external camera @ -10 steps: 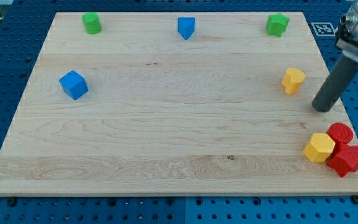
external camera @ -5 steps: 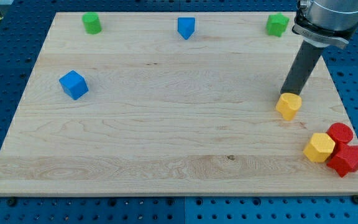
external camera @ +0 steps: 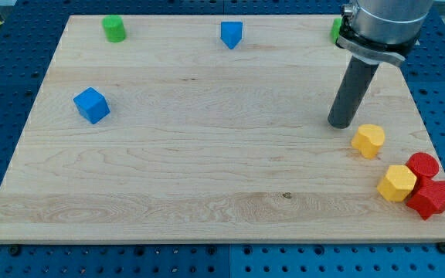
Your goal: Push yellow heart to yellow hexagon
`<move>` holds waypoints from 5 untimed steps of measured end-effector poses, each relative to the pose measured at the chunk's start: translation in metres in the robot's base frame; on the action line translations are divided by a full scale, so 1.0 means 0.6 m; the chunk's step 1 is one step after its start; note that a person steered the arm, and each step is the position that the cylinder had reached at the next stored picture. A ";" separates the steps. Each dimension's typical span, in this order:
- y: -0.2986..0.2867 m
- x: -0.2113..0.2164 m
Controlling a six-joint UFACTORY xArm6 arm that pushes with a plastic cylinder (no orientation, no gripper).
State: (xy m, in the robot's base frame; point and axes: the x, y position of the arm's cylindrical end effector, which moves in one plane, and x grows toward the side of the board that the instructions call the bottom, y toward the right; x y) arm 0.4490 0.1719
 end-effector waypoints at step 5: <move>0.051 0.026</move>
State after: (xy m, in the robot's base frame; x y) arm 0.4644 0.2024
